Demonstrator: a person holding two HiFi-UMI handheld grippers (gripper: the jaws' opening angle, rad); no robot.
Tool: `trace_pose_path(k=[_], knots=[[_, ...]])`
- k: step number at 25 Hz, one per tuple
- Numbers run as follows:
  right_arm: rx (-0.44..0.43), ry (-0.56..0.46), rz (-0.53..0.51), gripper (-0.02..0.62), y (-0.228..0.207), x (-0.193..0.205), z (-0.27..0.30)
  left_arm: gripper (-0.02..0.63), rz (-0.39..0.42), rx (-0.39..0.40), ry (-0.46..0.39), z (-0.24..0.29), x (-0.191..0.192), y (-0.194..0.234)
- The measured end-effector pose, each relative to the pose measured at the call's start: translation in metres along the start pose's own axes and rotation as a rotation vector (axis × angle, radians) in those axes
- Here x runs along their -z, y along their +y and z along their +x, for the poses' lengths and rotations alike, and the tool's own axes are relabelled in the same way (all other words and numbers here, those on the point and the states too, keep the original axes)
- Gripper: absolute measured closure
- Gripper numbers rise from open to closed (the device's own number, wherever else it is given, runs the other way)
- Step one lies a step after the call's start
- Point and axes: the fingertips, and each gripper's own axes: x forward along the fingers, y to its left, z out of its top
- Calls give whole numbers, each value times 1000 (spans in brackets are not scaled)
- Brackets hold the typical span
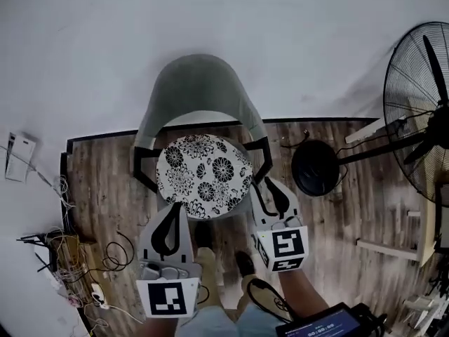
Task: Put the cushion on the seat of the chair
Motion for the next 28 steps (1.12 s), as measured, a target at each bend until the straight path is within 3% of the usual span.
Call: trace_pose_path(k=[5, 11, 15, 28], knots=[[-50, -105, -28, 498, 14, -60, -54, 597, -14, -41, -95, -22, -52, -22], [-85, -186, -70, 558, 27, -102, -107, 597, 16, -78, -189, -53, -96, -52], [-98, -237, -76, 589, 28, -121, -133, 597, 28, -101, -228, -69, -114, -67], [-142, -323, -111, 591, 41, -139, -169, 597, 69, -134, -272, -98, -136, -85]])
